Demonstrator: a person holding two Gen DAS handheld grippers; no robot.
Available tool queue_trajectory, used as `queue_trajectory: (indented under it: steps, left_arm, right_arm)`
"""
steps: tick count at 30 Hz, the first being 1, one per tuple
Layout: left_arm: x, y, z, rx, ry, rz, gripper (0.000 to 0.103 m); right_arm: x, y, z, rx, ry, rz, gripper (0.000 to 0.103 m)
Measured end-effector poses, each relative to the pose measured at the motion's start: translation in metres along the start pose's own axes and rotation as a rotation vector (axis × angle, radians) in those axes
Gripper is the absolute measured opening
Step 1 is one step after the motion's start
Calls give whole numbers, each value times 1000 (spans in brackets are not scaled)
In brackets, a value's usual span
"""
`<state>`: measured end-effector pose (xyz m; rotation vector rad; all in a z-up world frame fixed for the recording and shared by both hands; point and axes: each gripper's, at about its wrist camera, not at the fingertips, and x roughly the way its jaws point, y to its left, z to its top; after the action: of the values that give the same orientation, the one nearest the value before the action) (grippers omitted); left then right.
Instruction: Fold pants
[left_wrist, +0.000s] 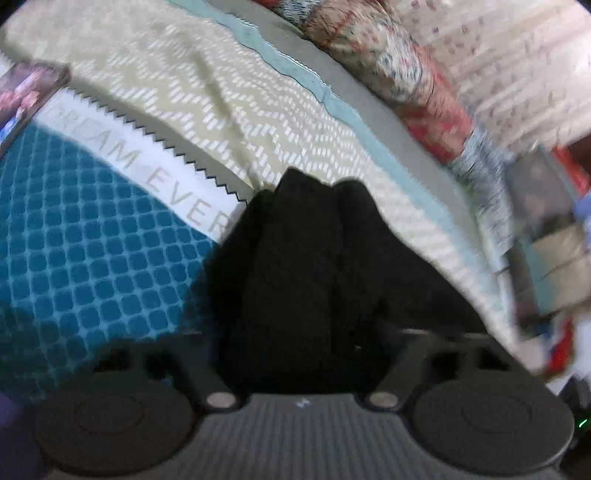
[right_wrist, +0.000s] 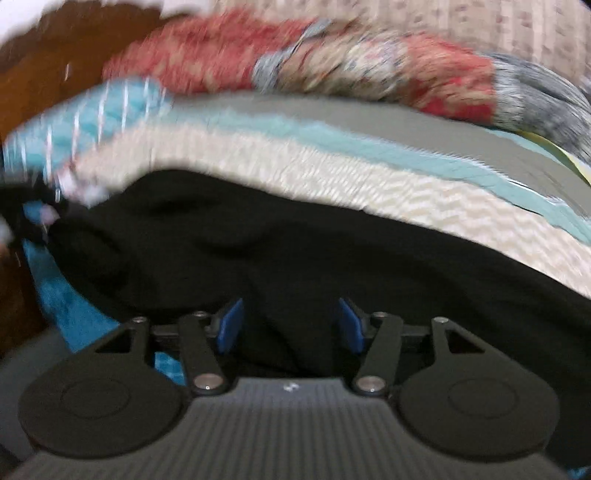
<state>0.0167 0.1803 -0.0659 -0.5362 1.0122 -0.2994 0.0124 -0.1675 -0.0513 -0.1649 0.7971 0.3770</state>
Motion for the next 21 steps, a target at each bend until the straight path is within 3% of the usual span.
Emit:
queue_trajectory:
  steps: [2,4,5,7,10,13,15,17,21]
  left_arm:
    - [-5,-9,-2,70,-23,30,38]
    - [-22,-7,1,72,-54,12,33]
    - [-33,-6,1,84,-84,23,27]
    - [-47,-7,3,109,-118,43,24]
    - [-39,-4,-4,115,-89,80,27]
    - [-29,-5,-10,115,-65,146,50]
    - [-41,-6,-16,108,-89,166,54]
    - [-60,-8,-23,102,-121,167,59]
    - [-97,-28,-39,110,-262,203,57]
  right_arm:
    - [18,0,1,-35,77,-50,8]
    - [4,-4,2,-5,57,-19,8]
    - [-10,-9,0,-4,47,2,7]
    - [-36,-3,-8,-17,27,47,8]
    - [-32,10,-30,-41,50,51,10]
    - [-10,11,-46,-27,95,25,15]
    - [-13,7,-43,12,78,43,26]
    - [-31,2,-41,48,36,55,48]
    - [-63,-12,-40,86,-57,28,49]
